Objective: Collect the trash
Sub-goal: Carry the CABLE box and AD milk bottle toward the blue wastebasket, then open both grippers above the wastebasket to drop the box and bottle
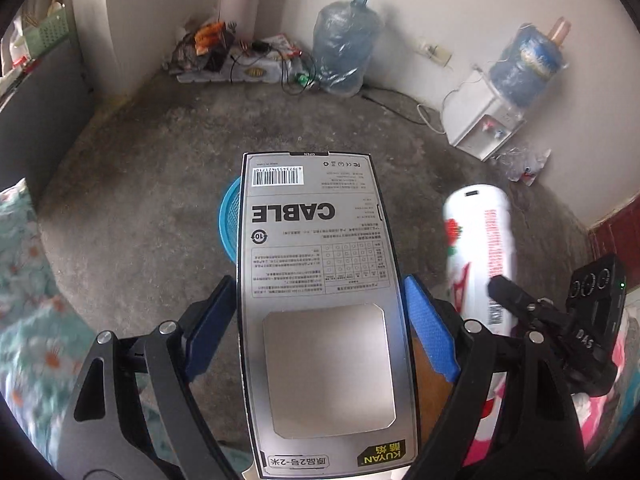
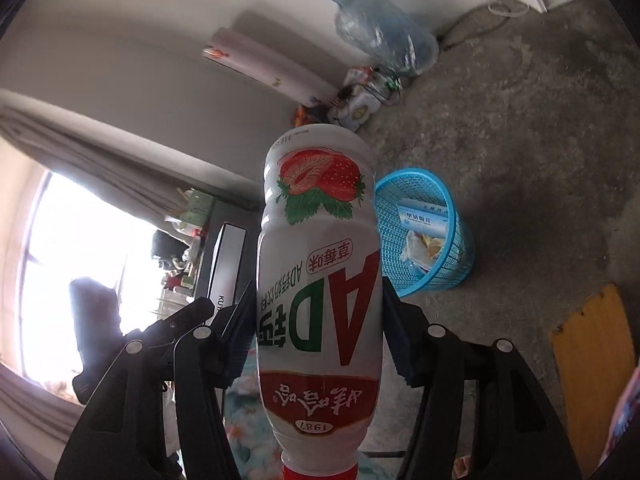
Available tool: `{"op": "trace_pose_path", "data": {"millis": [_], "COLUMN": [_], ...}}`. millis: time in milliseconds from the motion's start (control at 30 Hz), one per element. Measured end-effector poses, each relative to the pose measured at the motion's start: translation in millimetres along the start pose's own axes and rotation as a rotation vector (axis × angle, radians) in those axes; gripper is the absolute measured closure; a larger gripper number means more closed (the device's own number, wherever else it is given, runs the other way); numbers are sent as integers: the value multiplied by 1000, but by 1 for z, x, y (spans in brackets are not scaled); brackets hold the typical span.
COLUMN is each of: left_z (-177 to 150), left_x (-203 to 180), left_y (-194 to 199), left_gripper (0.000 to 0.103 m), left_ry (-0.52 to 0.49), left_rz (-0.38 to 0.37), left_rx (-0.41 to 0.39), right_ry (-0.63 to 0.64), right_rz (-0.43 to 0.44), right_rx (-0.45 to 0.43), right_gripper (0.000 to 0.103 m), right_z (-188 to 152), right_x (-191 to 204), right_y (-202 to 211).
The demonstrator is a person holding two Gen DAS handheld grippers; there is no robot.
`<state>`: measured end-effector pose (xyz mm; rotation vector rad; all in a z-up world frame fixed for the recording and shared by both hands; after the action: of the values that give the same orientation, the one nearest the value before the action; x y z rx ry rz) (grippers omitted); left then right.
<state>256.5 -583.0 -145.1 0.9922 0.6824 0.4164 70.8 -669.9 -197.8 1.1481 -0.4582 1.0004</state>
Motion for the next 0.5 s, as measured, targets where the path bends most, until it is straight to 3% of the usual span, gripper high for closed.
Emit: {"op": "trace_pose_path", "data": {"millis": [167,267,300,500], "left_z": [47,67,71,59], "left_x": [19,27,29,35], "left_y": [-69,-112,-119,-125], "left_gripper": [22,18,18,18], "left_ry": [105,212,237,240], "left_rz": [34,34,40,14], "left_rx": [36,73,72,51], "right_ry": [-71,-151,-178,-217], "right_rz": [-63,-91,-102,-93], "right_rx": [50,72,82,92], "right_gripper": [45,32,32,32], "right_z": [38,52,52,32], "right_x": [-35,-64,-73,-93], "right_y": [-91,-139,-151,-156]}}
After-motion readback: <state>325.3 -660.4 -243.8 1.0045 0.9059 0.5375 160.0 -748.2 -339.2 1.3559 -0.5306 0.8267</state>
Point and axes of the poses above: each gripper's, at about its wrist camera, not at the fingertips, and y roughly against the way its jaws point, x to its left, z to its top, the point moved 7 cm from there along -y, roughly the way its jaws point, and after that the axes turned 10 degrees about y, right-handed, at the moved point
